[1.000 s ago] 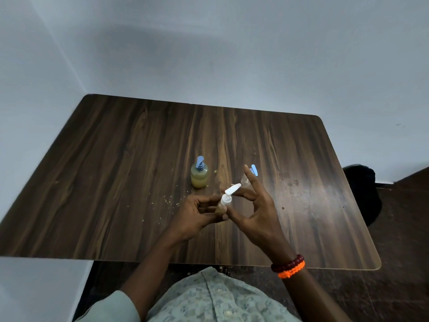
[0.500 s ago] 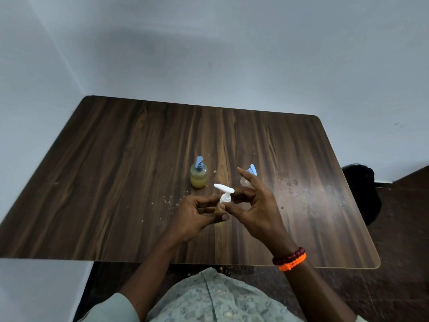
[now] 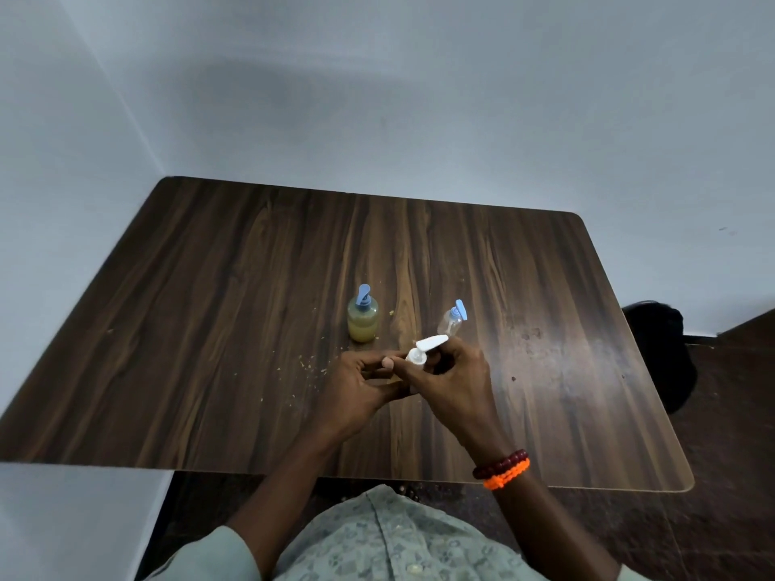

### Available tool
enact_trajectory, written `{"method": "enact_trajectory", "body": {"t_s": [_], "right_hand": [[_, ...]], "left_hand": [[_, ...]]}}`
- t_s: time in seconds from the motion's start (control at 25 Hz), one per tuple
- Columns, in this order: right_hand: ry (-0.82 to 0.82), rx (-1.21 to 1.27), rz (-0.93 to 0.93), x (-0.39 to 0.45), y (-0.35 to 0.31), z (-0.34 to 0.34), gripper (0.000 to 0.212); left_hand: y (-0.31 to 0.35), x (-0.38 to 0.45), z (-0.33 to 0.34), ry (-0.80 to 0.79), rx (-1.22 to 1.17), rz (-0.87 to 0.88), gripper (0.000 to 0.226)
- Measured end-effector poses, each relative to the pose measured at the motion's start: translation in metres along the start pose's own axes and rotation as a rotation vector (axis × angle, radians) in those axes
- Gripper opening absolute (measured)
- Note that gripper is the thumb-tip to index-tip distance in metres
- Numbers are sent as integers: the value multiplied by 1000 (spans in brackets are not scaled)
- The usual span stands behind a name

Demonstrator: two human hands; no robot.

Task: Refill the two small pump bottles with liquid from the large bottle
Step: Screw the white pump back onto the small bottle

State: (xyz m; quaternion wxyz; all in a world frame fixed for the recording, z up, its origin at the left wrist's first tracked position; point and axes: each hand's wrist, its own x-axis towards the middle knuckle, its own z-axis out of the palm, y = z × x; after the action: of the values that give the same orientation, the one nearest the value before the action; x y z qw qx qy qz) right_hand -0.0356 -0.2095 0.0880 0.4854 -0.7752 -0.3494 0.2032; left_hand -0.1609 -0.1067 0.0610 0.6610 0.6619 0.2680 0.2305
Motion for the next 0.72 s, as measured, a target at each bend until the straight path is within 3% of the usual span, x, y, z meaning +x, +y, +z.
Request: {"method": "enact_trajectory", "body": {"t_s": [0.08,0.24,0.72], "right_hand": [[-90,34,14,0,-3,-11,52],[-158,12,-68,5,-5,-35,98],[-211,90,-80,18,-8,-34,68]], "left_hand": [[-2,0,-2,-1,-37,-21,37],[-5,2,-4,5,-79,-73,42],[-2,1,-5,-40,-65,-17,46]]}}
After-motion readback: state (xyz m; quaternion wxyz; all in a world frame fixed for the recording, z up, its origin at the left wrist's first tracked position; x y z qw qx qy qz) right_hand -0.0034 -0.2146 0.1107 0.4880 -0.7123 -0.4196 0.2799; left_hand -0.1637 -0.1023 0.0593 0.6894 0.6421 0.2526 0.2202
